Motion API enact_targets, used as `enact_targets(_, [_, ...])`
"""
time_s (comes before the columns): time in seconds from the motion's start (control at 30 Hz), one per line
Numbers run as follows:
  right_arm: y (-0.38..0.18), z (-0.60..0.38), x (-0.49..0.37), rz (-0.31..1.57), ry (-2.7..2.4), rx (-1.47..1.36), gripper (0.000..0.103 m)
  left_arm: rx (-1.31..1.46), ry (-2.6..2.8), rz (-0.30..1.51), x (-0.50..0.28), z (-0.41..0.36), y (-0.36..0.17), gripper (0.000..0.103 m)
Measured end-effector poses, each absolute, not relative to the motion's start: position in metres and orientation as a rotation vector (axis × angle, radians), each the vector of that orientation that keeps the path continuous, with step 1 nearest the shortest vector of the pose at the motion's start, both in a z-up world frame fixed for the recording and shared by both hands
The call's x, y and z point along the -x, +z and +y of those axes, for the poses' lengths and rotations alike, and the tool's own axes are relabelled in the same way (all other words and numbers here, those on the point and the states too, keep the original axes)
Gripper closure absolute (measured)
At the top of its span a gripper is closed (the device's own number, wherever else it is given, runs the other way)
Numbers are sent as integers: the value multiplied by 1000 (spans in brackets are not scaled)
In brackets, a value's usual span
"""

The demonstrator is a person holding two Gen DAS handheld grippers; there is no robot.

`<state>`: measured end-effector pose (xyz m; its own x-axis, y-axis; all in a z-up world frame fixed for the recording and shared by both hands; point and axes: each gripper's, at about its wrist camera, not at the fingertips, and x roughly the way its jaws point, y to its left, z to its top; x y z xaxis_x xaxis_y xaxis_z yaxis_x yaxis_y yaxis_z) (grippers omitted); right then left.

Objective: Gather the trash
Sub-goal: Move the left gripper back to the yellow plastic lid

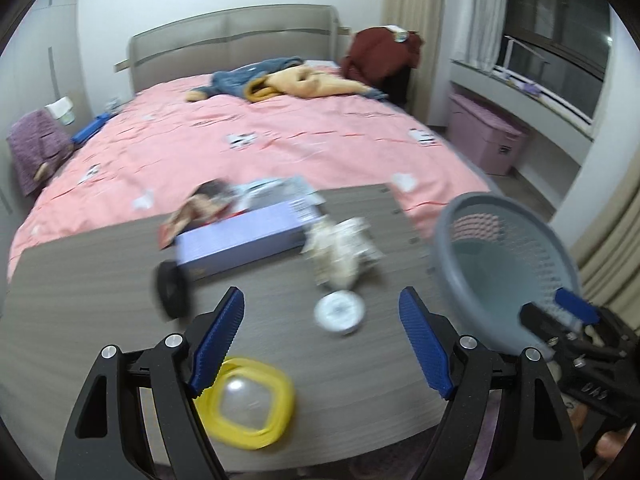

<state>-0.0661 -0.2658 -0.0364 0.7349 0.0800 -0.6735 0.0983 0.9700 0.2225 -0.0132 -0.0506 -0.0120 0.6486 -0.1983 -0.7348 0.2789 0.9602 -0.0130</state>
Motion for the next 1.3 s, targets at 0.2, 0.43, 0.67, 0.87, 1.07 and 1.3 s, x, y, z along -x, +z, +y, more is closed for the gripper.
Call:
enact_targets(0.2, [-38,-235,65,758,46,-224,8,-90,-180,885,22,-1,-30,27])
enact_targets(0.43, [-36,-211,68,758,74,-209,6,-71,-152,932,38,31,-46,27])
enact_targets(0.67, [-31,-198,72,749,79,-194,6,-49,-220,996,48,29,-63,27])
enact_targets(0.87, [-29,-196,76,744,75,-189,6,-61,-259,1034,45,19,-75,27])
enact_targets(1.07, [-29,-196,76,750,76,-189,6,-72,-243,1041,37,16,-84,27])
enact_targets(1.3, [-34,-191,71,768,81,-188,6,-72,-233,1041,24,16,-89,27])
